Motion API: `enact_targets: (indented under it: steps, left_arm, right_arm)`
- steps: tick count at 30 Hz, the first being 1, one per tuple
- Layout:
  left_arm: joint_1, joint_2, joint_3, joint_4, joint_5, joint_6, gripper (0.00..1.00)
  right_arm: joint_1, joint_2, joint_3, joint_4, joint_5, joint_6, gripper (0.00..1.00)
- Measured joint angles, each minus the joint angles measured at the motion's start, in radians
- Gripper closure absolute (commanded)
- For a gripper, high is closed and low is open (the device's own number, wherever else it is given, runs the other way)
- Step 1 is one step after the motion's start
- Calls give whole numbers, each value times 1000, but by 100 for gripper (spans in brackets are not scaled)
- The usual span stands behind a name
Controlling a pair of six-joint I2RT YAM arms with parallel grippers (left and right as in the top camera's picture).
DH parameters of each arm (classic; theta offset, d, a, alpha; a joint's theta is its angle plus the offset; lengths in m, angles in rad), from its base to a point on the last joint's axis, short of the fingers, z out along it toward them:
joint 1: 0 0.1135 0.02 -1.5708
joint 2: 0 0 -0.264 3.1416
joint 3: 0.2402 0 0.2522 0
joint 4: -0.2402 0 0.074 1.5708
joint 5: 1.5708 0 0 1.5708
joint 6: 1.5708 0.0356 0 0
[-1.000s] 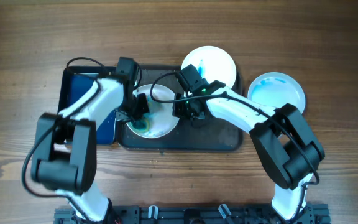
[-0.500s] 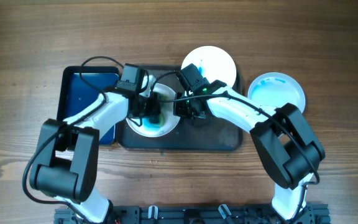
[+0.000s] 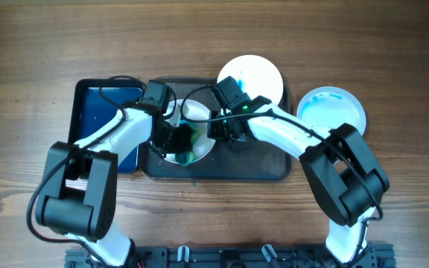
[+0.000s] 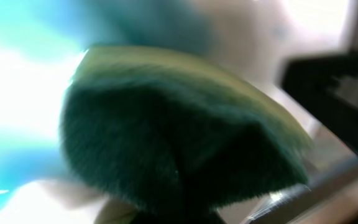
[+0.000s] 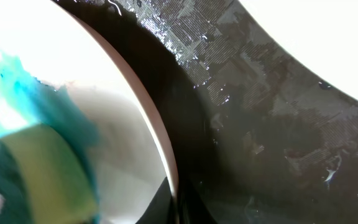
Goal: Clean dirty plates on tray and stack at the side
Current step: 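Scrub the second plate with the sponge in the left gripper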
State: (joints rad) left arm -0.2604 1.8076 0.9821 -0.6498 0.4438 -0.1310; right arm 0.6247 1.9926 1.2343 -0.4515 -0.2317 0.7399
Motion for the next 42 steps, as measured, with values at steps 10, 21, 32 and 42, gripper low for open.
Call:
enact_targets:
  steps: [10,21,32,42]
  left_arm:
    - [-25,-3,-10,226,-200,-222,96]
    - [-13,-20,30,-58,-496,-392,96]
    - [-21,10,-28,104,76,-132,96]
    - [-53,3,-3,290,-344,-390,96]
  right_arm:
    - [-1,1,0,3,0,-4,96]
    - [12,3,0,8,-21,-17,96]
    - [9,3,0,7,-26,-27,96]
    - [9,3,0,16,-27,-26,96]
